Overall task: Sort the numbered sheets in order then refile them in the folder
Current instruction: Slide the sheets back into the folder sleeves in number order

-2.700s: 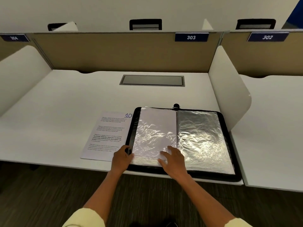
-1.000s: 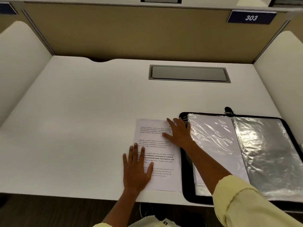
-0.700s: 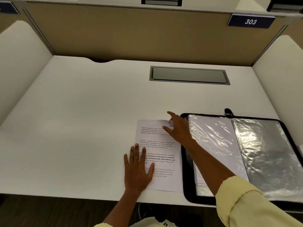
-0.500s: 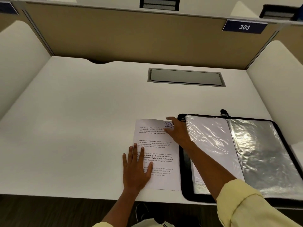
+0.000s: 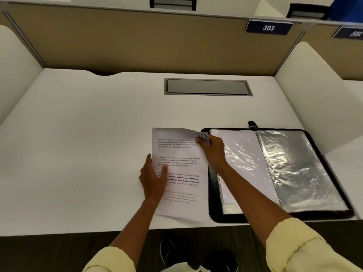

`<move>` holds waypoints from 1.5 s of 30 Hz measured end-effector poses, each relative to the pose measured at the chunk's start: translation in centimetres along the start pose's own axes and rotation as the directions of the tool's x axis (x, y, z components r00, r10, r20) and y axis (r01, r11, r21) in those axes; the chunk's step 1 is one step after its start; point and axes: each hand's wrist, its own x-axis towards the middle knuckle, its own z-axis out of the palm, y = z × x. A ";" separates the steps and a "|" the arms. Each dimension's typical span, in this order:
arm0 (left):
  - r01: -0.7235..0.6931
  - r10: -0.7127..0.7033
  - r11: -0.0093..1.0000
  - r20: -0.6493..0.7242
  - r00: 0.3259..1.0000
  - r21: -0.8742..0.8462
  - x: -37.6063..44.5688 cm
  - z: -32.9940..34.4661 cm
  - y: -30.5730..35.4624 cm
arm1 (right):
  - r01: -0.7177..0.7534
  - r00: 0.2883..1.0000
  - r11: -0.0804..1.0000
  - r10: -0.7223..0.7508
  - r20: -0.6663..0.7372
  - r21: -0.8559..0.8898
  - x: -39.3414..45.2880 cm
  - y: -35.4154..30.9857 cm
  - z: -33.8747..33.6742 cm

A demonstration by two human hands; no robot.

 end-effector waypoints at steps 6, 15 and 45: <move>0.199 -0.135 0.912 0.194 0.972 -0.359 1.1 0.2 3.0 | -0.109 0.985 0.981 0.128 -0.115 0.160 -1.9 3.0 -4.4; 0.321 -0.118 0.831 0.421 0.900 -0.455 -2.4 2.6 5.9 | -0.197 0.959 0.921 0.252 -0.128 0.336 -5.2 5.6 -11.1; 0.438 -0.230 0.766 0.437 0.870 -0.470 -26.7 24.2 18.5 | -0.356 0.878 0.663 0.478 -0.006 0.659 -24.6 18.0 -37.7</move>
